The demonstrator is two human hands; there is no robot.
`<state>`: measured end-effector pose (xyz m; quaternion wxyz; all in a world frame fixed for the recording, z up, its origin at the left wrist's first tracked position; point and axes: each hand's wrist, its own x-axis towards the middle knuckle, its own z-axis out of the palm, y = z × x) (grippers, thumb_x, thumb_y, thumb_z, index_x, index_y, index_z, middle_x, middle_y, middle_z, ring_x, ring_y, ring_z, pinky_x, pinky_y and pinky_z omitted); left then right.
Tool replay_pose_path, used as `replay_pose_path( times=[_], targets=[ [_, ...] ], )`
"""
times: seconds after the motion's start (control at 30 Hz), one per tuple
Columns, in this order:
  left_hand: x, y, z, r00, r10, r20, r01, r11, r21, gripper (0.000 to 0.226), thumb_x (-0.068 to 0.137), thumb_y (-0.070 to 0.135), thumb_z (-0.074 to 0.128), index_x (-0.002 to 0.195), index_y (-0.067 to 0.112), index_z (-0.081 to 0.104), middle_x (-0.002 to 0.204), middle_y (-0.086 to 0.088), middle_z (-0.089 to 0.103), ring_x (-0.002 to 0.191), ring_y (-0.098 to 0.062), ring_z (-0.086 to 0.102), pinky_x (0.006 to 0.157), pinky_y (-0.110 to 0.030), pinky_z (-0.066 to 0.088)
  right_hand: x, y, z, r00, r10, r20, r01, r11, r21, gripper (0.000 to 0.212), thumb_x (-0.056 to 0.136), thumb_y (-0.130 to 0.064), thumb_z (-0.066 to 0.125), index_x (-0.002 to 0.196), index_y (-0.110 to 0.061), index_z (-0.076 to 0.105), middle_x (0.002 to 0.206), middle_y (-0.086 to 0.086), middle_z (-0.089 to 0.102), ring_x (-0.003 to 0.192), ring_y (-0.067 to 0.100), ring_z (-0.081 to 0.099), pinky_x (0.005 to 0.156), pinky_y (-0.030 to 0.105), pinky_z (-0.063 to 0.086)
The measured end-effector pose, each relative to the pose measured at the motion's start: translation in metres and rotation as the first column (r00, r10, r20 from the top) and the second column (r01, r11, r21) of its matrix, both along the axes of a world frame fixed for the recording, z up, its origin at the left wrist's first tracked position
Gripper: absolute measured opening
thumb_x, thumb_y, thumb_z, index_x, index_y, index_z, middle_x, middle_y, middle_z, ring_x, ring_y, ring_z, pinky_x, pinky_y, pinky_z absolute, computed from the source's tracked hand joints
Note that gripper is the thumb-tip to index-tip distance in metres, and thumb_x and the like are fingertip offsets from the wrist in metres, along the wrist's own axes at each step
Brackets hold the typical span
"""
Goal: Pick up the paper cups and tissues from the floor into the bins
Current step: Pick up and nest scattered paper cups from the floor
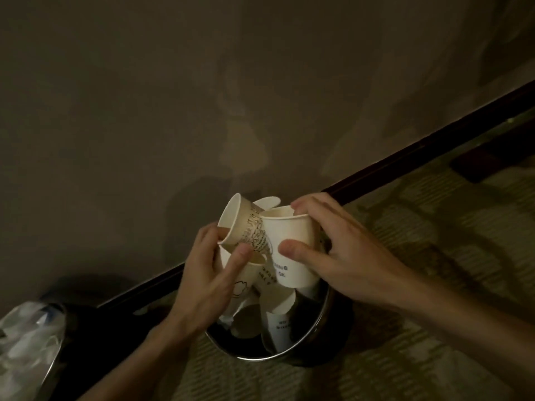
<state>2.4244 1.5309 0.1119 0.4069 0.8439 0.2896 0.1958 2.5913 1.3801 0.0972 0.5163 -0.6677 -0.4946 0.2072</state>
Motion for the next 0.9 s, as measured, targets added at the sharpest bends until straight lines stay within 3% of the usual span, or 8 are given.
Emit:
replay_pose_path(
  times=[0.13, 0.27, 0.33, 0.4, 0.5, 0.6, 0.7, 0.9],
  targets=[
    [-0.003, -0.005, -0.025, 0.997, 0.025, -0.080, -0.023, 0.999, 0.025, 0.035, 0.083, 0.065, 0.046, 0.109, 0.042, 0.049, 0.122, -0.002, 0.055, 0.107, -0.020, 0.061, 0.078, -0.037, 0.058, 0.010, -0.001, -0.012, 0.997, -0.047, 0.062, 0.049, 0.998, -0.035, 0.051, 0.074, -0.073, 0.046, 0.105, -0.033, 0.050, 0.128, -0.026, 0.033, 0.115, -0.012, 0.040, 0.081, 0.031, 0.055],
    [-0.010, -0.002, -0.023, 0.995, 0.046, -0.086, -0.039, 0.996, 0.078, 0.039, 0.086, 0.068, 0.038, 0.111, 0.044, 0.056, 0.137, 0.012, 0.044, 0.118, 0.001, 0.052, 0.083, -0.016, 0.053, 0.018, 0.003, -0.014, 0.981, -0.128, -0.146, 0.132, 0.991, 0.023, 0.056, 0.071, -0.069, 0.055, 0.108, -0.028, 0.056, 0.118, -0.021, 0.048, 0.106, -0.006, 0.050, 0.087, 0.037, 0.055],
    [-0.011, 0.002, -0.013, 0.997, 0.071, -0.018, -0.071, 0.997, 0.019, 0.035, 0.086, 0.062, 0.046, 0.108, 0.040, 0.062, 0.129, 0.011, 0.054, 0.113, -0.009, 0.060, 0.080, -0.028, 0.059, 0.022, 0.006, -0.012, 0.961, -0.189, -0.203, 0.205, 0.977, 0.060, 0.057, 0.070, -0.070, 0.053, 0.107, -0.027, 0.057, 0.113, -0.019, 0.050, 0.103, -0.007, 0.050, 0.086, 0.032, 0.054],
    [-0.011, 0.005, -0.003, 0.998, 0.051, 0.028, -0.052, 0.998, 0.023, 0.028, 0.087, 0.057, 0.050, 0.106, 0.040, 0.064, 0.118, 0.006, 0.062, 0.106, -0.013, 0.065, 0.078, -0.032, 0.060, 0.022, 0.008, -0.013, 0.970, -0.197, -0.141, 0.208, 0.975, 0.071, 0.051, 0.073, -0.069, 0.052, 0.106, -0.030, 0.054, 0.120, -0.021, 0.045, 0.108, -0.013, 0.045, 0.085, 0.024, 0.051],
    [-0.013, 0.009, 0.008, 1.000, -0.005, -0.016, 0.009, 0.970, 0.243, 0.025, 0.090, 0.052, 0.049, 0.101, 0.035, 0.064, 0.119, 0.009, 0.058, 0.105, -0.003, 0.061, 0.076, -0.015, 0.054, 0.012, 0.006, -0.019, 0.992, -0.069, 0.105, 0.069, 0.998, 0.004, 0.040, 0.079, -0.069, 0.045, 0.101, -0.035, 0.047, 0.133, -0.025, 0.029, 0.104, -0.012, 0.045, 0.078, 0.012, 0.043],
    [-0.017, 0.014, 0.011, 0.987, -0.016, -0.163, 0.079, 0.918, 0.388, 0.037, 0.093, 0.054, 0.042, 0.103, 0.026, 0.065, 0.112, 0.010, 0.056, 0.104, -0.006, 0.056, 0.078, -0.020, 0.050, 0.000, 0.003, -0.030, 0.952, 0.084, 0.294, -0.052, 0.992, -0.113, 0.039, 0.088, -0.062, 0.039, 0.107, -0.030, 0.050, 0.144, -0.019, 0.022, 0.108, 0.008, 0.053, 0.083, 0.032, 0.051],
    [-0.015, 0.016, 0.011, 0.960, -0.023, -0.281, 0.153, 0.881, 0.449, 0.044, 0.094, 0.060, 0.033, 0.111, 0.029, 0.060, 0.110, 0.016, 0.053, 0.105, -0.006, 0.048, 0.084, -0.019, 0.040, 0.000, 0.000, -0.033, 0.954, 0.097, 0.282, -0.057, 0.988, -0.146, 0.043, 0.090, -0.061, 0.035, 0.120, -0.033, 0.048, 0.147, -0.017, 0.023, 0.117, 0.016, 0.054, 0.091, 0.039, 0.050],
    [-0.008, 0.005, 0.013, 0.949, -0.060, -0.308, 0.183, 0.903, 0.388, 0.055, 0.091, 0.067, 0.034, 0.129, 0.030, 0.046, 0.133, 0.015, 0.044, 0.115, -0.003, 0.049, 0.094, -0.040, 0.050, 0.010, -0.001, -0.032, 0.957, 0.047, 0.285, -0.012, 0.992, -0.125, 0.058, 0.089, -0.068, 0.044, 0.140, -0.041, 0.032, 0.148, -0.020, 0.019, 0.126, 0.006, 0.039, 0.092, 0.029, 0.032]
  ],
)
